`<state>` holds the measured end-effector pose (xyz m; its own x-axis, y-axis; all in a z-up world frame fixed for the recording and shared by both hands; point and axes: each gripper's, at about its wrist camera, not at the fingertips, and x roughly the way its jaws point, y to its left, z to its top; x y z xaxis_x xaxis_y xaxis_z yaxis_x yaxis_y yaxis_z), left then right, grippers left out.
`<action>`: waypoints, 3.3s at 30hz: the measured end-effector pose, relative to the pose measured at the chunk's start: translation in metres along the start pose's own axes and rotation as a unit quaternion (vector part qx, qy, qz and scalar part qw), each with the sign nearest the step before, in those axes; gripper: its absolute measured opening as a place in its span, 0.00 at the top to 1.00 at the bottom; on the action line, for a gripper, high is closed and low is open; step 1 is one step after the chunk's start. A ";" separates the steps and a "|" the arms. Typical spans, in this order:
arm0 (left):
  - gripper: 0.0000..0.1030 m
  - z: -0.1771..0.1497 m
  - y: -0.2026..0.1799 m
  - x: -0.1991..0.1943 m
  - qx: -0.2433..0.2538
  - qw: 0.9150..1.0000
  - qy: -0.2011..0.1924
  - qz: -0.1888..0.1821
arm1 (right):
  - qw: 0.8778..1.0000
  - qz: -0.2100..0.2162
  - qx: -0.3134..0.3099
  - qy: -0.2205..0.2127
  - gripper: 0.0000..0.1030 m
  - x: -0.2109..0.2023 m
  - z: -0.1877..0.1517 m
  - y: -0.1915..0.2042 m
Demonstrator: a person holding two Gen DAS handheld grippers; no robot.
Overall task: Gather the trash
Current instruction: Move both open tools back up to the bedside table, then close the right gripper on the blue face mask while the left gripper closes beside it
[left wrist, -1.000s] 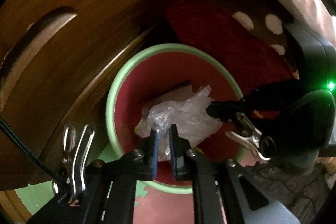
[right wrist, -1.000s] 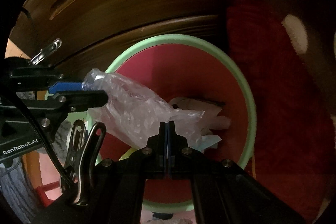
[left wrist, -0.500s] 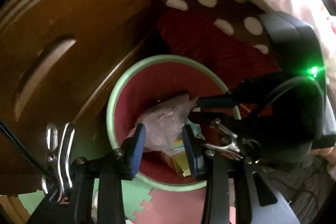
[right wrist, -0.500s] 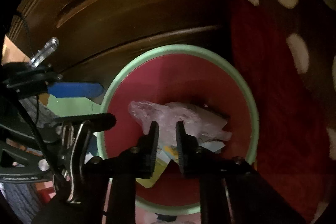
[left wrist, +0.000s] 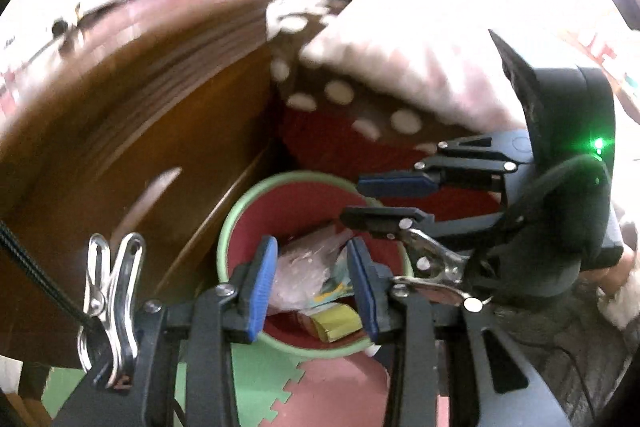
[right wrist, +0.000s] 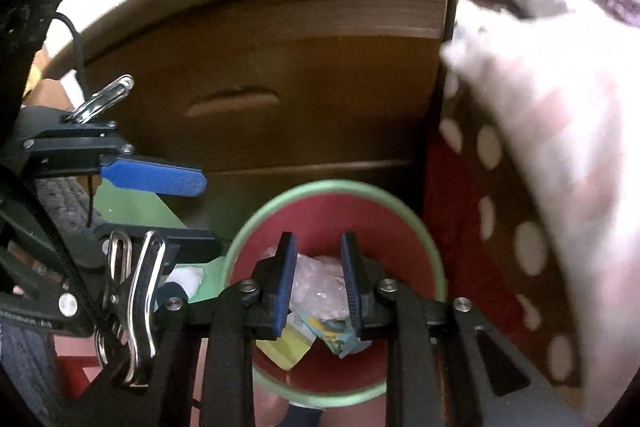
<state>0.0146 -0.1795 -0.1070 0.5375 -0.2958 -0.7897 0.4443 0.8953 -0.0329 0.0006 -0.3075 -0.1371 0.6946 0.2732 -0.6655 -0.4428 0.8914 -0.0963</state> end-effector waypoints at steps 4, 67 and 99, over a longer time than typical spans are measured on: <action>0.63 0.007 -0.009 -0.035 0.030 0.999 -0.041 -0.006 | 0.999 0.007 -0.012 -0.051 0.69 -0.051 0.010 0.008; 0.75 -0.014 0.348 -0.157 -0.286 0.927 -0.125 0.206 | 0.985 0.162 0.054 -0.009 0.56 0.146 0.334 0.210; 0.99 -0.025 0.336 -0.210 -0.284 0.923 -0.252 0.057 | 0.977 0.201 0.000 -0.065 0.99 0.109 0.338 0.235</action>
<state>0.0336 0.1919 0.0327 0.8863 -0.1791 -0.4270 -0.0054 0.9181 -0.3962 0.1634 0.0542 0.0179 0.5302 0.6454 -0.5499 -0.6947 0.7025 0.1547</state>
